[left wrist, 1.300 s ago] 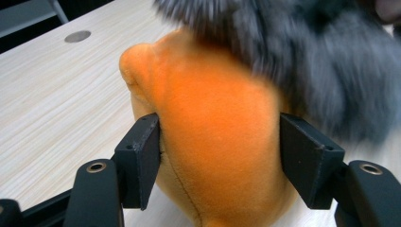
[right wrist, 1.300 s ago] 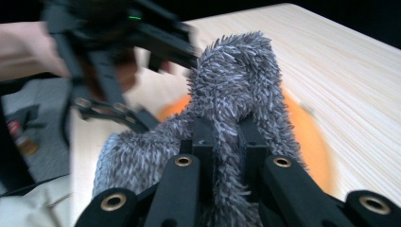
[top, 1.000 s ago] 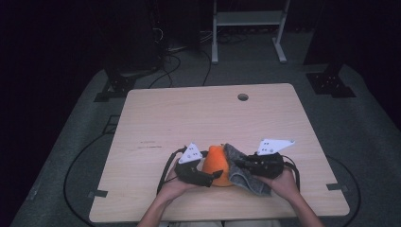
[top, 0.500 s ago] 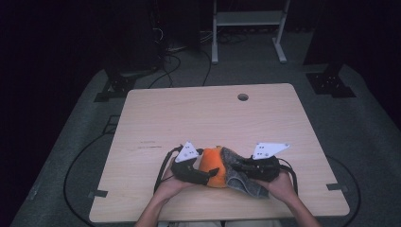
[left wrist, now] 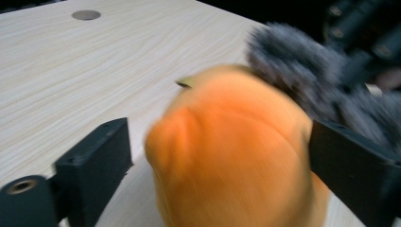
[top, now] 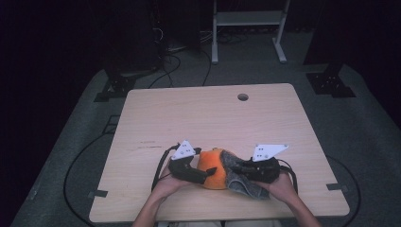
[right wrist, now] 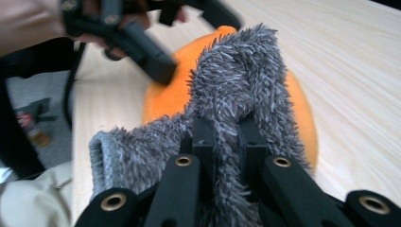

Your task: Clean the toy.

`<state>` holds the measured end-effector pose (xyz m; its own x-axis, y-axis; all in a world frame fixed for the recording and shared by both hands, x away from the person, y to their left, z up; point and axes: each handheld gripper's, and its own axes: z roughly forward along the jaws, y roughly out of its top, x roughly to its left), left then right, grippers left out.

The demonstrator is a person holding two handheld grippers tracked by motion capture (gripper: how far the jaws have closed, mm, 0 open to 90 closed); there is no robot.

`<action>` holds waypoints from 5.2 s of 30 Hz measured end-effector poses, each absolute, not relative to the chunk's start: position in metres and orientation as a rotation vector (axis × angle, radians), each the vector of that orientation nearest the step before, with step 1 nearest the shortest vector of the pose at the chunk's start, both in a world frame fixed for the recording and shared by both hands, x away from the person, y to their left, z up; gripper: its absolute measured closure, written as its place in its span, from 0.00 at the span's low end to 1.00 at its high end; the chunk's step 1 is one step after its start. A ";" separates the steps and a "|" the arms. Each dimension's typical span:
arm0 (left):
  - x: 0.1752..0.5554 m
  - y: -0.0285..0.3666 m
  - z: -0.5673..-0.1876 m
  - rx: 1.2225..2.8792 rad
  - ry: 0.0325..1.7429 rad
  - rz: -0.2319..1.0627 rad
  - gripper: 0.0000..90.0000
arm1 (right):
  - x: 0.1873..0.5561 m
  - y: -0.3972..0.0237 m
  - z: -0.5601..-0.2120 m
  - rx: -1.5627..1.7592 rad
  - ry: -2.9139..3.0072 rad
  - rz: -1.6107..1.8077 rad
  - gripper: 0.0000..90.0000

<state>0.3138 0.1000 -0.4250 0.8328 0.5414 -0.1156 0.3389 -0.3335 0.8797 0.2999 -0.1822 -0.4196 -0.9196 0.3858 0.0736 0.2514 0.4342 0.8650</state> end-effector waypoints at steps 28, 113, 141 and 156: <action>0.307 0.103 -0.435 1.959 0.582 0.384 0.39 | 0.314 -0.189 -0.429 0.756 2.452 1.510 0.90; 0.297 0.086 -0.427 1.978 0.473 0.376 0.46 | 0.311 -0.202 -0.421 0.838 2.373 1.667 0.90; 0.305 0.100 -0.442 2.033 0.462 0.320 0.41 | 0.320 -0.197 -0.435 0.859 2.422 1.619 0.90; 0.306 0.103 -0.443 2.032 0.457 0.317 0.40 | 0.315 -0.203 -0.427 0.865 2.390 1.644 0.90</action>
